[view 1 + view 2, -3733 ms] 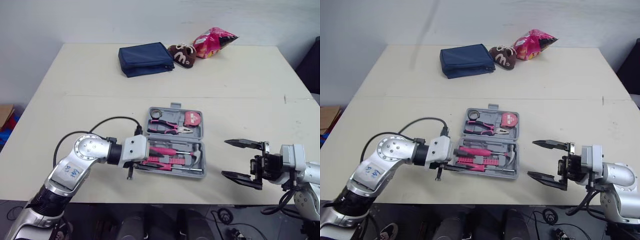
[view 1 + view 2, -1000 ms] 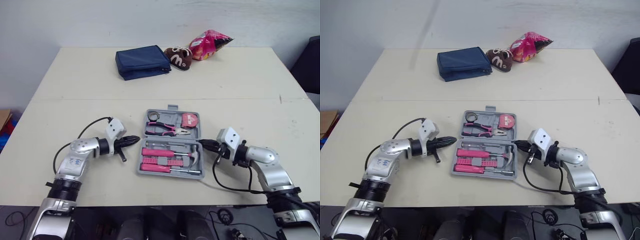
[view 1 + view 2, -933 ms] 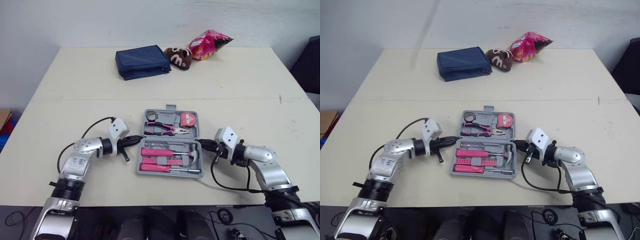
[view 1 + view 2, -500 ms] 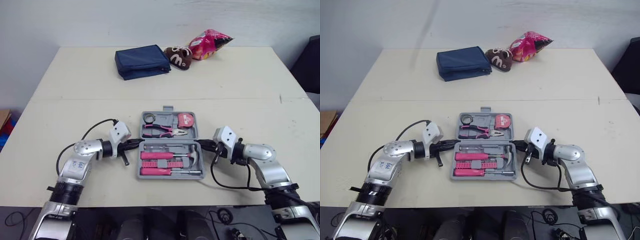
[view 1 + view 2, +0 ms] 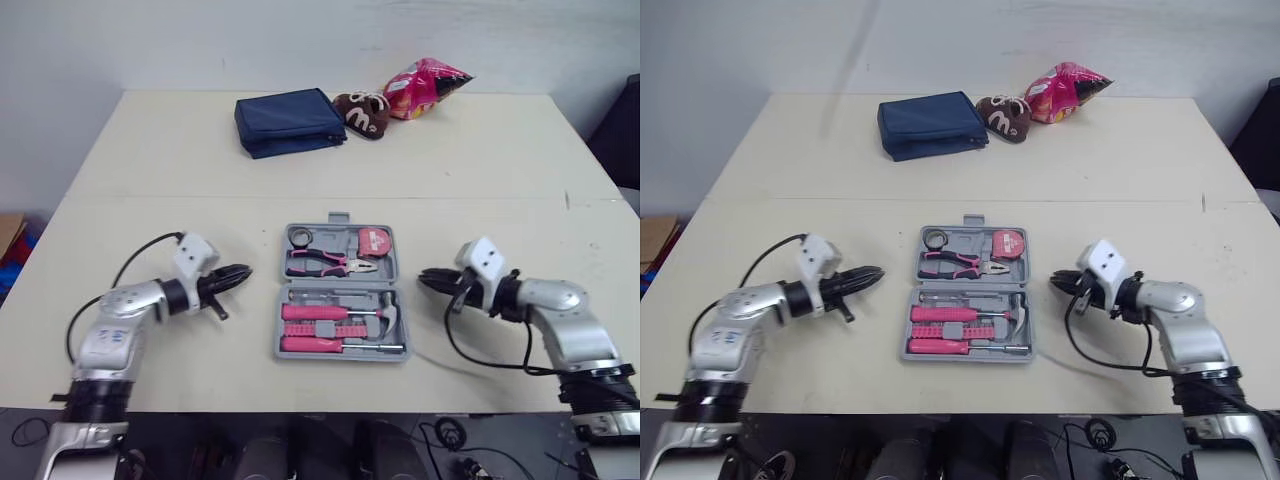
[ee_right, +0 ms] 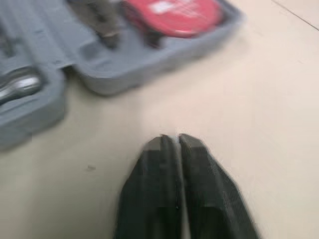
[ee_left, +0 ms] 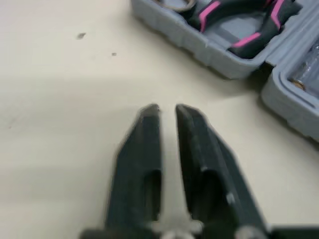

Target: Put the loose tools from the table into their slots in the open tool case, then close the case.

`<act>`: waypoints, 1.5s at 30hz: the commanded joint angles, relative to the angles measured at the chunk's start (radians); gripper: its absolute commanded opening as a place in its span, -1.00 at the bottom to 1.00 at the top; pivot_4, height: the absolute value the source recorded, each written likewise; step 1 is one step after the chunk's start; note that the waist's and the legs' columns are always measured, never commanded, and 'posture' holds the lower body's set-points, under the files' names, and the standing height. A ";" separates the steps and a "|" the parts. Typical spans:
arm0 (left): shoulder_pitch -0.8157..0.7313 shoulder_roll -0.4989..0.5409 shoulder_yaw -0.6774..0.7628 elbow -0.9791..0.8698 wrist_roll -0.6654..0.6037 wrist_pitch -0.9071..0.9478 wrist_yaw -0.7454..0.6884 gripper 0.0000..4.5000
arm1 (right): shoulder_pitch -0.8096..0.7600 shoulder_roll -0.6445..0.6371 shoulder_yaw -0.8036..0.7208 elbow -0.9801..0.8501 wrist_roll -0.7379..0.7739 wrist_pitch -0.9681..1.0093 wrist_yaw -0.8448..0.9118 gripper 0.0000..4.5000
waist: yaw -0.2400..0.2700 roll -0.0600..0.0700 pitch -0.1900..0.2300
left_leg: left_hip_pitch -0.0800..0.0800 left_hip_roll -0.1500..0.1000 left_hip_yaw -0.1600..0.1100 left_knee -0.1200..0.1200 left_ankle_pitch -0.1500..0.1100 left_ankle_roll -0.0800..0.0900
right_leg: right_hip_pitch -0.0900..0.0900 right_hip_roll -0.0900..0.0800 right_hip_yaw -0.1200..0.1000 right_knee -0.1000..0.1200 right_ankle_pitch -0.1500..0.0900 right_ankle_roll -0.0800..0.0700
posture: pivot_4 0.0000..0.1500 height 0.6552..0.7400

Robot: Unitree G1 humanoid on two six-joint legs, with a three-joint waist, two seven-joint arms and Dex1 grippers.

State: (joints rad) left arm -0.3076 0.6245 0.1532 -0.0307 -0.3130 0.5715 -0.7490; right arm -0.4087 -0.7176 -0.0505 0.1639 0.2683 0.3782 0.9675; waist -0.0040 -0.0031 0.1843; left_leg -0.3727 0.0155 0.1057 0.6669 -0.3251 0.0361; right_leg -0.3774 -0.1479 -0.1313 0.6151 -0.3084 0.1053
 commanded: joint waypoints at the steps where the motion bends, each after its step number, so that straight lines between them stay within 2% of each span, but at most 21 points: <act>1: -0.084 0.005 0.055 -0.146 -0.160 0.296 0.045 -0.12 | -0.150 -0.062 -0.026 -0.109 0.093 0.424 -0.057 0.02 | 0.000 0.001 0.004 | 0.000 0.000 -0.001 0.001 0.000 0.001 | 0.000 -0.001 0.000 0.002 0.000 0.000 | 1.00 1.00; 3: -0.164 -0.035 0.080 -0.150 -0.231 0.455 0.095 0.26 | -0.243 -0.089 0.015 -0.119 0.134 0.648 -0.048 0.43 | 0.003 0.002 0.004 | 0.000 -0.001 -0.001 0.001 0.000 0.000 | 0.000 -0.001 0.000 0.002 0.000 0.000 | 1.00 1.00; 5: -0.242 -0.058 0.067 -0.131 -0.233 0.600 0.168 0.67 | -0.337 -0.091 0.047 -0.105 0.176 0.839 -0.048 0.89 | 0.004 0.001 0.004 | 0.000 0.000 -0.005 0.001 0.001 0.000 | 0.001 -0.001 -0.001 0.002 0.000 0.000 | 1.00 1.00; 6: -0.275 -0.076 0.060 -0.122 -0.237 0.647 0.194 0.88 | -0.382 -0.072 0.051 -0.089 0.191 0.916 -0.063 1.00 | 0.004 0.001 0.004 | -0.001 -0.001 -0.005 0.000 0.001 -0.001 | 0.001 0.000 -0.002 0.001 0.000 -0.001 | 1.00 1.00; 7: -0.303 -0.099 0.061 -0.111 -0.239 0.693 0.222 0.97 | -0.422 -0.046 0.046 -0.066 0.204 0.986 -0.081 1.00 | 0.003 0.001 0.004 | -0.001 -0.001 -0.005 0.000 0.001 -0.001 | 0.001 0.000 -0.002 0.001 0.000 -0.001 | 1.00 1.00; 11: -0.369 -0.136 0.000 -0.067 -0.187 0.729 0.294 0.97 | -0.503 0.053 0.052 -0.022 0.181 1.070 -0.183 1.00 | 0.001 0.001 0.004 | -0.004 -0.002 -0.004 -0.001 0.002 -0.002 | -0.001 0.003 -0.003 -0.002 0.000 -0.001 | 1.00 1.00; 15: -0.406 -0.154 -0.028 -0.022 -0.166 0.755 0.332 0.97 | -0.525 0.091 0.067 -0.005 0.168 1.092 -0.244 1.00 | 0.002 0.001 0.004 | -0.007 -0.002 -0.002 -0.001 0.002 -0.002 | -0.005 0.009 -0.003 -0.002 0.000 0.000 | 1.00 1.00; 18: -0.418 -0.146 -0.064 -0.007 -0.148 0.760 0.344 0.97 | -0.523 0.110 0.081 0.010 0.150 1.089 -0.288 1.00 | 0.005 0.001 0.004 | -0.018 -0.003 -0.002 0.002 0.003 -0.002 | -0.017 0.010 -0.003 0.004 0.000 0.000 | 1.00 1.00; 27: -0.438 -0.184 -0.085 0.031 -0.129 0.760 0.374 0.97 | -0.517 0.111 0.109 0.034 0.138 1.102 -0.340 1.00 | 0.002 0.001 0.004 | -0.016 -0.003 0.000 0.001 0.009 -0.004 | -0.017 0.011 -0.002 0.008 0.000 0.000 | 1.00 1.00; 39: -0.458 -0.185 -0.117 0.091 -0.102 0.752 0.376 0.97 | -0.516 0.188 0.073 0.087 0.128 1.126 -0.411 1.00 | 0.000 -0.001 0.003 | -0.013 -0.002 0.000 0.001 0.011 -0.006 | -0.017 0.011 0.000 0.011 0.001 -0.001 | 1.00 1.00; 41: -0.456 -0.180 -0.125 0.097 -0.095 0.750 0.374 0.72 | -0.515 0.199 0.078 0.092 0.123 1.129 -0.421 1.00 | -0.001 -0.001 0.002 | -0.013 -0.002 0.000 0.001 0.011 -0.006 | -0.016 0.011 0.000 0.011 0.001 -0.001 | 1.00 1.00; 43: -0.455 -0.182 -0.131 0.102 -0.093 0.750 0.371 0.41 | -0.514 0.213 0.080 0.091 0.123 1.134 -0.430 0.77 | -0.002 -0.002 0.002 | -0.012 -0.002 0.000 0.001 0.011 -0.006 | -0.016 0.011 0.001 0.011 0.001 -0.001 | 1.00 1.00; 45: -0.453 -0.186 -0.138 0.107 -0.095 0.752 0.363 0.03 | -0.513 0.227 0.082 0.087 0.126 1.141 -0.436 0.43 | -0.003 -0.003 0.001 | -0.013 -0.002 0.000 0.001 0.011 -0.006 | -0.017 0.011 0.002 0.011 0.001 -0.001 | 1.00 1.00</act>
State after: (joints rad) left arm -0.7625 0.4401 0.0298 0.0690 -0.4102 1.3185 -0.3778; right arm -0.9327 -0.5098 0.0213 0.2402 0.3896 1.4947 0.5435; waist -0.0065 -0.0057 0.1857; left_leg -0.3852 0.0140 0.1053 0.6672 -0.3137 0.0297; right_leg -0.3940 -0.1365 -0.1294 0.6262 -0.3075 0.1041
